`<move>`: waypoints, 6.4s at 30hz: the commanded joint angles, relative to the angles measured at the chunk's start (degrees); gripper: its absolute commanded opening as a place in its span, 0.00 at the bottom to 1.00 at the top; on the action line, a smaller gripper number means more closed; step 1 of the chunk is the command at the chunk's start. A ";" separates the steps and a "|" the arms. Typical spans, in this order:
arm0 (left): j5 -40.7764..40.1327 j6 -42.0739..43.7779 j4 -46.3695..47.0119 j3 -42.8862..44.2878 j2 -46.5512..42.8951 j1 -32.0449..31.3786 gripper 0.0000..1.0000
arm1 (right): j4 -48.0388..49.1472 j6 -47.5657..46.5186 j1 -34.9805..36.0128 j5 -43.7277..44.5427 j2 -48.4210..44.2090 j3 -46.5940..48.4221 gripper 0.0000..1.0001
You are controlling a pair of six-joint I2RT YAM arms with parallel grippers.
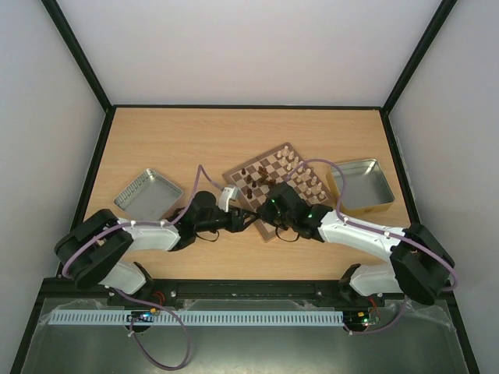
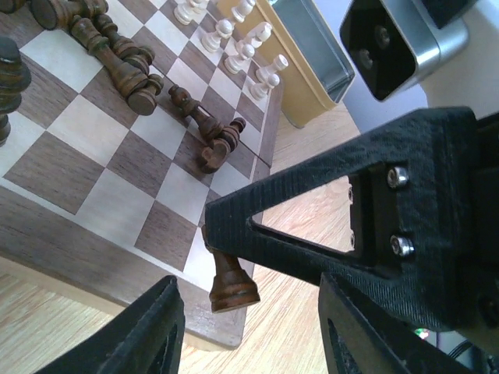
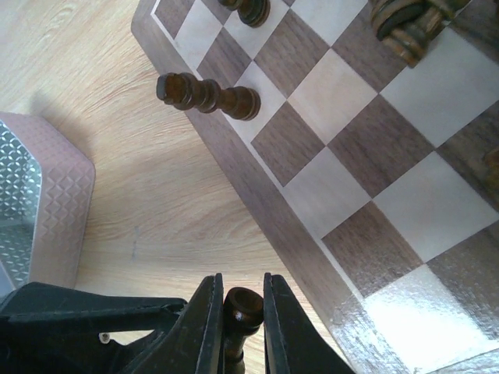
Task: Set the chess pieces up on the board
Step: Place the chess piece on the chessboard.
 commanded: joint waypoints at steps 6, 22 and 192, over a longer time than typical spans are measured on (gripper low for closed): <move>2.52 0.25 3.19 2.48 2.91 -0.61 0.39 | 1.63 0.14 -0.37 -0.63 -2.07 -0.93 0.10; 2.32 1.59 2.70 4.02 4.40 -0.68 0.24 | 3.21 0.16 -0.32 -0.90 -2.77 -1.73 0.10; -27.64 9.03 -24.34 -1.48 -29.37 7.72 0.72 | -11.30 -21.77 1.88 24.18 -7.83 1.86 0.43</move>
